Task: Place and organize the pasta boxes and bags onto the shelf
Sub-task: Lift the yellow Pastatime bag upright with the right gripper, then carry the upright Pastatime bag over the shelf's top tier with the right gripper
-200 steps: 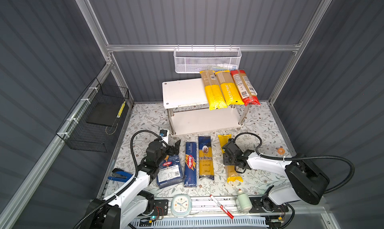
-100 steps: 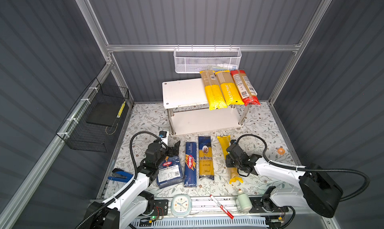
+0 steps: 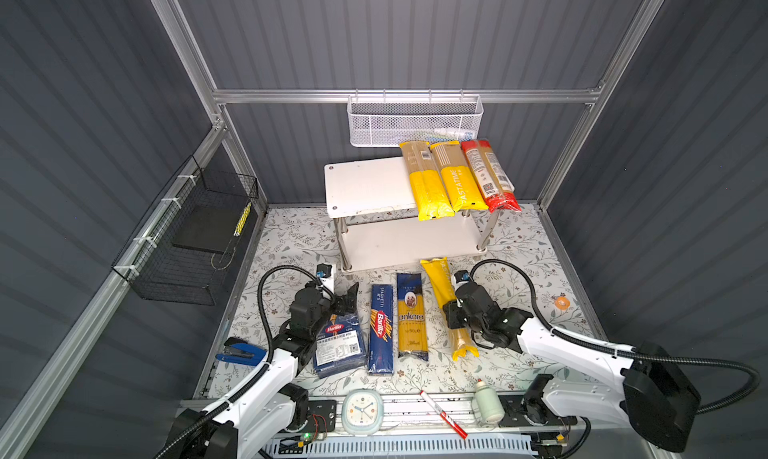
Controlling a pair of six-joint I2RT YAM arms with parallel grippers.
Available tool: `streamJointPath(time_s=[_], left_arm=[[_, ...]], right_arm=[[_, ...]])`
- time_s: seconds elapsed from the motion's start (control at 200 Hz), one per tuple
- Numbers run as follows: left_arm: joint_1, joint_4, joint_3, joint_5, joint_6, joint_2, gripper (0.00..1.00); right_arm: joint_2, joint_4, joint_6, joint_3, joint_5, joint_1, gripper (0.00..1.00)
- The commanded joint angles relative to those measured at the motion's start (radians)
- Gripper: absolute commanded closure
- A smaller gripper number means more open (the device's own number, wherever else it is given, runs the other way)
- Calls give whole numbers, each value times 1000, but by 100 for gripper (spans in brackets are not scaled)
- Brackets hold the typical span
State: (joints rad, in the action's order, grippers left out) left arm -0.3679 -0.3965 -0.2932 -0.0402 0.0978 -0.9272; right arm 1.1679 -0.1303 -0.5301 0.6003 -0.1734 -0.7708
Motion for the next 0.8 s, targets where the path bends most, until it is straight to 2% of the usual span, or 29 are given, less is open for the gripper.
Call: streamJointPath(time_s=[0.0,0.45,0.795], left_arm=[[-2,-19,11,-25,2,19,1],[0,-28,54,-67,17,97,1],[0,-29,58,-69,19,101,1]], right_arm=[[-42,56,39,93,-10,-24,78],[-59,-70,127,337,-141,-224,78],[23,-102,187,513,-155,-271,77]])
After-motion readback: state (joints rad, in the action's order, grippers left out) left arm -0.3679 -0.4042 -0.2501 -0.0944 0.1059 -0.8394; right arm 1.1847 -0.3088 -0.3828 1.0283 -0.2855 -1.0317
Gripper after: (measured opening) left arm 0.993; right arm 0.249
